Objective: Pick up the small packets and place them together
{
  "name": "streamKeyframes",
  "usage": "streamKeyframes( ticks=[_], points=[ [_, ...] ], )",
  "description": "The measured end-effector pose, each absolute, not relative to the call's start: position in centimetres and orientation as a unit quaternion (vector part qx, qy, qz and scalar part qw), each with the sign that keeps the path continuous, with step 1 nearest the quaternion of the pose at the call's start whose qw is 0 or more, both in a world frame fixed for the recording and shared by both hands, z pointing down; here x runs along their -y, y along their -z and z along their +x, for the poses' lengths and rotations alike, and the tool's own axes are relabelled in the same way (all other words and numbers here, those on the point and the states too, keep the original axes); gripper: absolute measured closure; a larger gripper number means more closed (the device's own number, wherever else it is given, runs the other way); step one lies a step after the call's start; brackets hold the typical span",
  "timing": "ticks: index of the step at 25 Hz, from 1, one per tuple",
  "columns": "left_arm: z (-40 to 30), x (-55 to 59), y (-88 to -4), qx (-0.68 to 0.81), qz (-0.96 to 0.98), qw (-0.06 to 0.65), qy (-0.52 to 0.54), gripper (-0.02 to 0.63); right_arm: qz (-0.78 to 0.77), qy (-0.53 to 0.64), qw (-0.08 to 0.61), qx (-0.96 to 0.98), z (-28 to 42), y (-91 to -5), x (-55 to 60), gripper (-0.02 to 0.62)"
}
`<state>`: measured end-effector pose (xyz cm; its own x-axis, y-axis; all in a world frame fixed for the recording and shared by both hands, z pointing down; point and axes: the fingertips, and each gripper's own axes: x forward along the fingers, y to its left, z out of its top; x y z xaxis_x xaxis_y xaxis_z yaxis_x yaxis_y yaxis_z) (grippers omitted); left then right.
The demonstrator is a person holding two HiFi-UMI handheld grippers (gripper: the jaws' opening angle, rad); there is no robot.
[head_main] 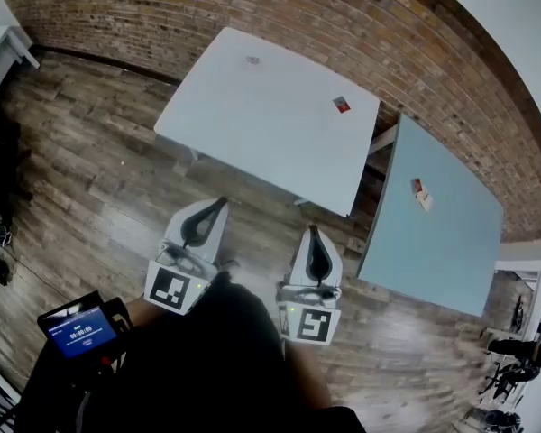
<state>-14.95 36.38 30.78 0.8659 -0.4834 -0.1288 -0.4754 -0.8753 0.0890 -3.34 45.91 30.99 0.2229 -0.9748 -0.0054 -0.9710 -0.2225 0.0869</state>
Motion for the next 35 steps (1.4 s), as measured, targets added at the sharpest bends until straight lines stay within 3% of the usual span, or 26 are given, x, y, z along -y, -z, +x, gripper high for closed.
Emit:
streamKeyframes(
  ticks=[15,35],
  points=[
    [-13.2,-36.0,-31.4,0.271,0.960,0.022,0.064,0.604,0.764,0.014,0.017,0.644,-2.1,-32.5,-45.0,0.594],
    [0.6,-19.6,-33.1,0.197,0.977,0.072,0.045,0.604,0.788,-0.007,0.051,0.614,10.0,-32.8,-29.7,0.592]
  ],
)
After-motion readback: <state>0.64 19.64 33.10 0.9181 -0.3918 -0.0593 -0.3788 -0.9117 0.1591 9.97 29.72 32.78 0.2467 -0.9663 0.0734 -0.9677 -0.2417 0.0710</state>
